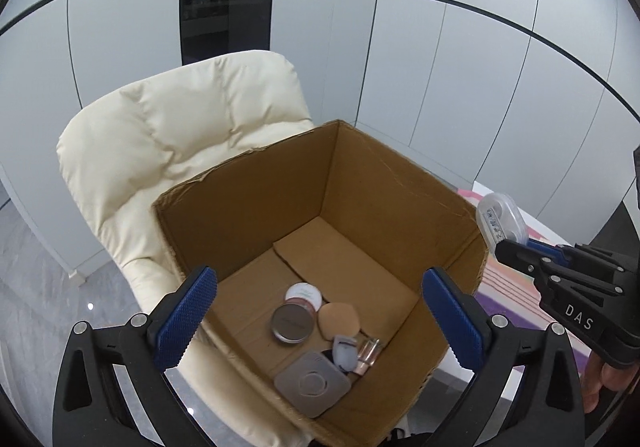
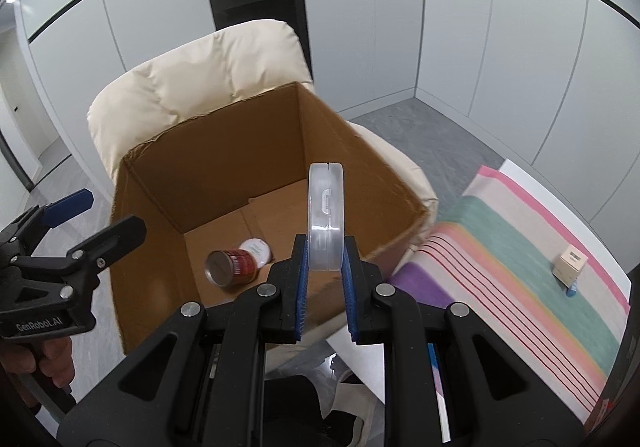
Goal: Organize objects
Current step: 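Open the left tool to drop the blue case while the right tool holds the tube over the box, then open the right tool to drop the clear tube into the box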
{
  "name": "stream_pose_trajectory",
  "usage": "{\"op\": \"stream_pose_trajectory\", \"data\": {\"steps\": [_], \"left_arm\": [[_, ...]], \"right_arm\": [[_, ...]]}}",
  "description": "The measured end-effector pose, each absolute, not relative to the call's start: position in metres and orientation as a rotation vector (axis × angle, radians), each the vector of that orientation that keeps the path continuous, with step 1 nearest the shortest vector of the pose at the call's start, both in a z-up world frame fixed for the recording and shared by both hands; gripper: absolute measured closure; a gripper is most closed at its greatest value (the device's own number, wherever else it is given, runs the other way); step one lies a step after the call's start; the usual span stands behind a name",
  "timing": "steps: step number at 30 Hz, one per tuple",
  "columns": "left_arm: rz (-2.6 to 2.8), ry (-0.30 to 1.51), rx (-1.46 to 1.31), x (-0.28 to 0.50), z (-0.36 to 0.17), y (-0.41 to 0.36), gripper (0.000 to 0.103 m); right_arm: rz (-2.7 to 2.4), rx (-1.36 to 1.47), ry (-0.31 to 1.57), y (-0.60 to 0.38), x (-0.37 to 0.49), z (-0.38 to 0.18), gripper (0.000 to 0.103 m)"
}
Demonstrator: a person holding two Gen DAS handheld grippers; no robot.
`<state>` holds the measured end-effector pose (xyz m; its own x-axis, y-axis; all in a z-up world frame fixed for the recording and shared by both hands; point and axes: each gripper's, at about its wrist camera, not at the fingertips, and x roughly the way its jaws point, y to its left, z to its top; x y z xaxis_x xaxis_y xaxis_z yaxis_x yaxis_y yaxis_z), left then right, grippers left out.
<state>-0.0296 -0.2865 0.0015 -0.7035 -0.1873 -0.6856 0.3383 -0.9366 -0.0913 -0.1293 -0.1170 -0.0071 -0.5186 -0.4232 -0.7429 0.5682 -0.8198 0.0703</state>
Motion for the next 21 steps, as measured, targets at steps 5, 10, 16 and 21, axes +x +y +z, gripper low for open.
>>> {"op": "stream_pose_trajectory", "data": {"steps": [5,10,16,21], "left_arm": [[-2.634,0.279,1.041,-0.023,-0.001,-0.296,0.0],[-2.613,0.27,1.054,-0.016,-0.004,-0.306,0.0],[-2.592,0.273,1.045,-0.006,-0.005,-0.319,0.0],[-2.576,0.289,1.041,-0.002,-0.007,-0.329,0.0]], "right_arm": [[-2.286,1.049,0.256,-0.137,-0.125,-0.007,0.087],[-2.258,1.038,0.27,-0.157,-0.12,-0.008,0.087],[-2.239,1.034,0.277,-0.176,-0.117,-0.01,0.086],[-2.234,1.024,0.288,-0.187,-0.113,-0.01,0.086]]}}
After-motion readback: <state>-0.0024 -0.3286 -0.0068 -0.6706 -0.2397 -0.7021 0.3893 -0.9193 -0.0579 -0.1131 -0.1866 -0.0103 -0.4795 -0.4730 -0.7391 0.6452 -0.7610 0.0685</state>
